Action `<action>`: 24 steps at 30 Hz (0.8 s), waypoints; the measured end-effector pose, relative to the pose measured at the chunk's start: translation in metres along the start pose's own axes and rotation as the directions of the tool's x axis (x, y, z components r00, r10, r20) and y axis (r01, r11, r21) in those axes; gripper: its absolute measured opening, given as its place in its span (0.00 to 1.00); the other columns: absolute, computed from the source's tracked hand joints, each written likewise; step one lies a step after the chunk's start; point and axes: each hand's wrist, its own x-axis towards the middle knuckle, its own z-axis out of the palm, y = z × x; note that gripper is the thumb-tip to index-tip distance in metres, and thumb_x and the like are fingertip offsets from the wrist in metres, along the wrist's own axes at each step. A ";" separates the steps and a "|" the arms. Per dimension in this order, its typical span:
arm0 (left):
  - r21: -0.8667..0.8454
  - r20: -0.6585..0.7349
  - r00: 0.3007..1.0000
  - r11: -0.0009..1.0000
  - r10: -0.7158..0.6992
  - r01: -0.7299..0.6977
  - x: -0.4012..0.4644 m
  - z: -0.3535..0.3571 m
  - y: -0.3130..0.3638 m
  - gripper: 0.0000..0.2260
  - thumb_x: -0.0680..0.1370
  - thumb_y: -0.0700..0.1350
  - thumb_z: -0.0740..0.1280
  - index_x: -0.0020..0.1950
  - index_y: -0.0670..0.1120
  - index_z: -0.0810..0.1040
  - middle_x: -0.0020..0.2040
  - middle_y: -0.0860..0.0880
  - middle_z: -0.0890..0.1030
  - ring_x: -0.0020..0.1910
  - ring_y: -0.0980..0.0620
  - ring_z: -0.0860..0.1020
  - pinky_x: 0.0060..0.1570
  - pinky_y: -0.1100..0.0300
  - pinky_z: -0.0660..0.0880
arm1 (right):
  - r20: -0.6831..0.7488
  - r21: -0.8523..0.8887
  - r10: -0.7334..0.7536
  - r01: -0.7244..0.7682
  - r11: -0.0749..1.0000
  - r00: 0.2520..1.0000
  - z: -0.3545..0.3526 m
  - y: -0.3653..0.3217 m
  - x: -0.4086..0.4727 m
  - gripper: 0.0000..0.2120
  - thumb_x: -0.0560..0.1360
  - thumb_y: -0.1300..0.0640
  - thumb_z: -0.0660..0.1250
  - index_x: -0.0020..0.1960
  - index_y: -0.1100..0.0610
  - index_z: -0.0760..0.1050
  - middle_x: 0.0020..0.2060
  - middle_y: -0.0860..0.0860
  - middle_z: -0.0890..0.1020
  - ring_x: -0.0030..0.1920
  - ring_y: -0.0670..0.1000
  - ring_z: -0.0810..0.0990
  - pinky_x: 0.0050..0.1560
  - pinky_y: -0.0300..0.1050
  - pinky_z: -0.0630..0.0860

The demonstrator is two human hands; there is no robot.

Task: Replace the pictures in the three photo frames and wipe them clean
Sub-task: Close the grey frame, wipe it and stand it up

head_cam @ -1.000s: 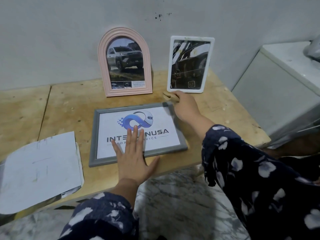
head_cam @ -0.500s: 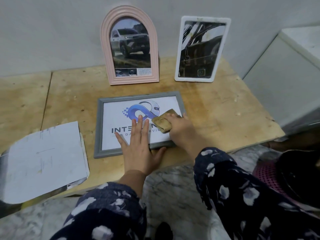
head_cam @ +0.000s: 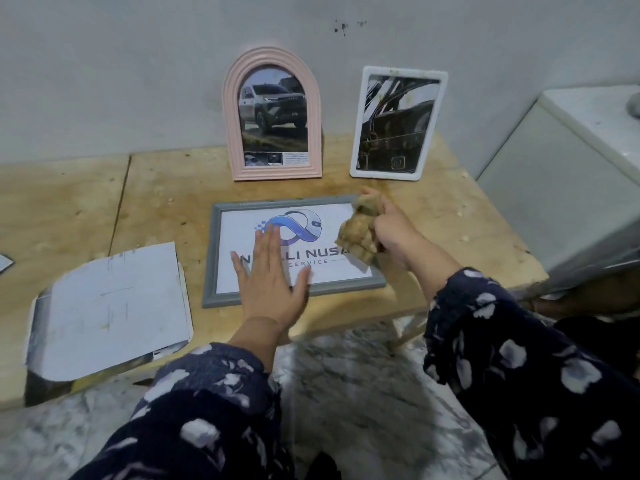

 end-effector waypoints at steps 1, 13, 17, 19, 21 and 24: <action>-0.004 -0.006 0.999 0.999 -0.050 0.050 0.006 -0.004 -0.006 0.34 0.78 0.63 0.46 0.79 0.47 0.43 0.79 0.51 0.45 0.78 0.53 0.43 0.74 0.42 0.38 | 0.010 0.011 0.011 -0.012 1.000 1.000 0.002 -0.004 0.006 0.32 0.76 0.74 0.48 0.69 0.47 0.70 0.58 0.52 0.77 0.41 0.47 0.79 0.32 0.37 0.76; -0.128 0.096 0.871 0.861 -0.483 0.492 0.103 -0.032 -0.097 0.17 0.78 0.51 0.63 0.64 0.47 0.72 0.60 0.45 0.74 0.60 0.44 0.72 0.50 0.49 0.72 | 0.229 -0.316 0.086 -0.009 0.949 0.970 0.123 -0.067 0.088 0.24 0.79 0.39 0.53 0.49 0.58 0.76 0.36 0.58 0.78 0.36 0.57 0.78 0.43 0.47 0.77; -0.130 0.138 0.848 0.839 -0.512 0.528 0.122 -0.030 -0.107 0.12 0.78 0.53 0.62 0.55 0.47 0.77 0.54 0.46 0.75 0.52 0.43 0.76 0.41 0.54 0.68 | 0.361 -0.865 -0.234 0.418 0.278 0.903 0.172 -0.065 0.121 0.20 0.82 0.52 0.46 0.63 0.53 0.74 0.61 0.57 0.77 0.60 0.61 0.72 0.61 0.55 0.66; -0.132 0.138 0.836 0.827 -0.531 0.547 0.124 -0.028 -0.108 0.11 0.77 0.52 0.63 0.54 0.47 0.77 0.52 0.46 0.76 0.48 0.43 0.76 0.39 0.55 0.68 | 0.420 -0.857 -0.268 0.476 0.197 0.867 0.190 -0.058 0.130 0.19 0.82 0.52 0.47 0.67 0.50 0.71 0.62 0.55 0.77 0.63 0.59 0.69 0.62 0.56 0.63; -0.136 0.123 0.825 0.814 -0.552 0.565 0.123 -0.026 -0.109 0.10 0.77 0.53 0.63 0.52 0.48 0.77 0.50 0.47 0.77 0.44 0.44 0.75 0.38 0.55 0.68 | 0.461 -0.811 -0.299 0.534 0.241 0.835 0.206 -0.050 0.135 0.17 0.82 0.53 0.51 0.69 0.51 0.68 0.61 0.53 0.77 0.64 0.57 0.67 0.63 0.55 0.61; -0.130 0.112 0.811 0.800 -0.575 0.585 0.122 -0.025 -0.107 0.10 0.77 0.53 0.62 0.51 0.49 0.77 0.49 0.47 0.76 0.42 0.45 0.74 0.38 0.55 0.69 | 0.527 -0.763 -0.233 0.575 0.295 0.818 0.221 -0.043 0.137 0.14 0.81 0.57 0.55 0.64 0.53 0.72 0.45 0.47 0.72 0.60 0.56 0.67 0.60 0.50 0.61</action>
